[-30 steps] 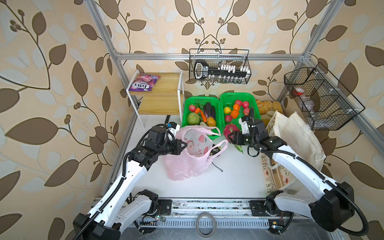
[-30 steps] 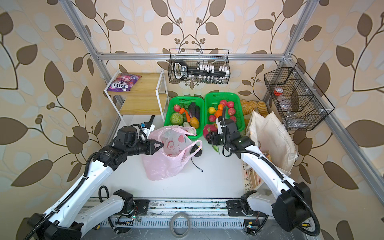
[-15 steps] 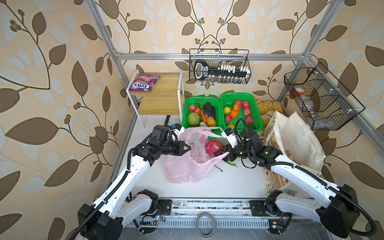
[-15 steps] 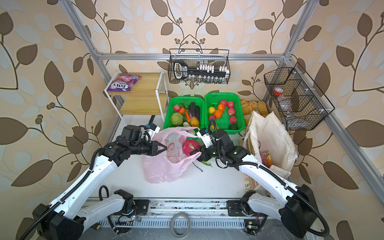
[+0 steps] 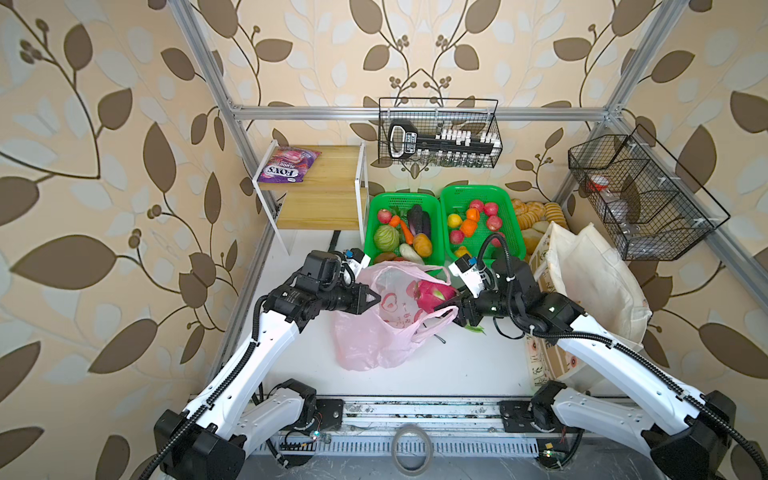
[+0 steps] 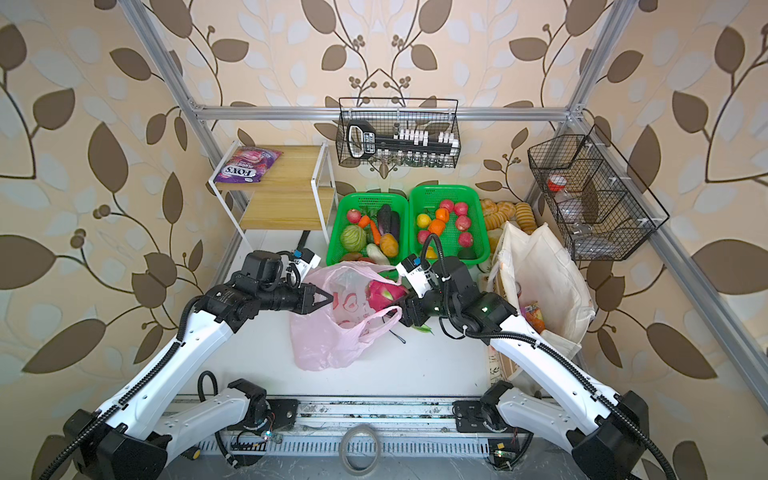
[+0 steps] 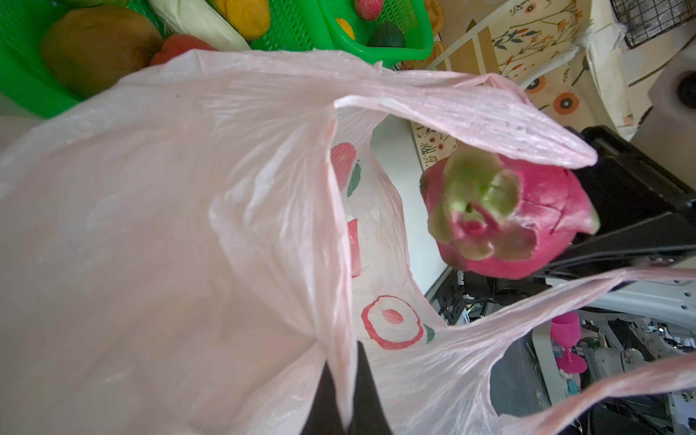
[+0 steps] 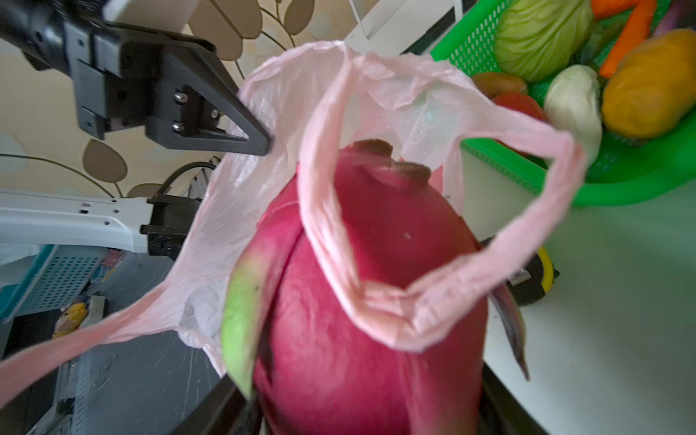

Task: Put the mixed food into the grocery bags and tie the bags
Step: 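Carry the dragon fruit with the right gripper into the bag held by the left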

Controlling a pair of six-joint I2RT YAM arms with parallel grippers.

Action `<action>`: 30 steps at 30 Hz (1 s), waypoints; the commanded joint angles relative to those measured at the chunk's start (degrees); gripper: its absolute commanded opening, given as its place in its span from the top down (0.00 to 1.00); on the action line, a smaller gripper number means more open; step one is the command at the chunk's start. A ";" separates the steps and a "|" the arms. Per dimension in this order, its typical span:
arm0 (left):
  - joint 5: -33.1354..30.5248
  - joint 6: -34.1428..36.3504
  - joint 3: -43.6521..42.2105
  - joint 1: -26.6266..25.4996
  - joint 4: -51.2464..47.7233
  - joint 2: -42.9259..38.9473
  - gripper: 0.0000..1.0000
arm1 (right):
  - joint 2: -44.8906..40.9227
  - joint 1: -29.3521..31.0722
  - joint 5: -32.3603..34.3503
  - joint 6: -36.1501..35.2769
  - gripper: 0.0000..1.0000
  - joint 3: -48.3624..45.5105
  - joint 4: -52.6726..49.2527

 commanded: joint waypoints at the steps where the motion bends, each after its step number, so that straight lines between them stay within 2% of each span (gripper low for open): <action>1: 5.83 0.58 2.03 0.50 2.40 -0.22 0.97 | 2.61 1.72 -6.19 -2.32 0.45 2.09 0.01; 10: 13.04 -1.63 1.91 0.50 5.37 0.69 0.97 | 8.83 2.38 -8.26 3.63 0.40 1.60 13.14; 17: 14.87 -1.98 2.24 0.50 6.13 1.22 0.97 | 15.08 2.06 -6.88 1.95 0.33 7.18 6.00; 20: 14.57 -2.30 2.21 0.50 6.65 1.22 0.97 | 17.08 2.39 -8.24 1.56 0.28 9.26 2.78; 30: 12.98 -2.57 1.77 0.50 7.42 0.64 0.97 | 14.86 2.29 -8.29 1.91 0.14 8.34 4.32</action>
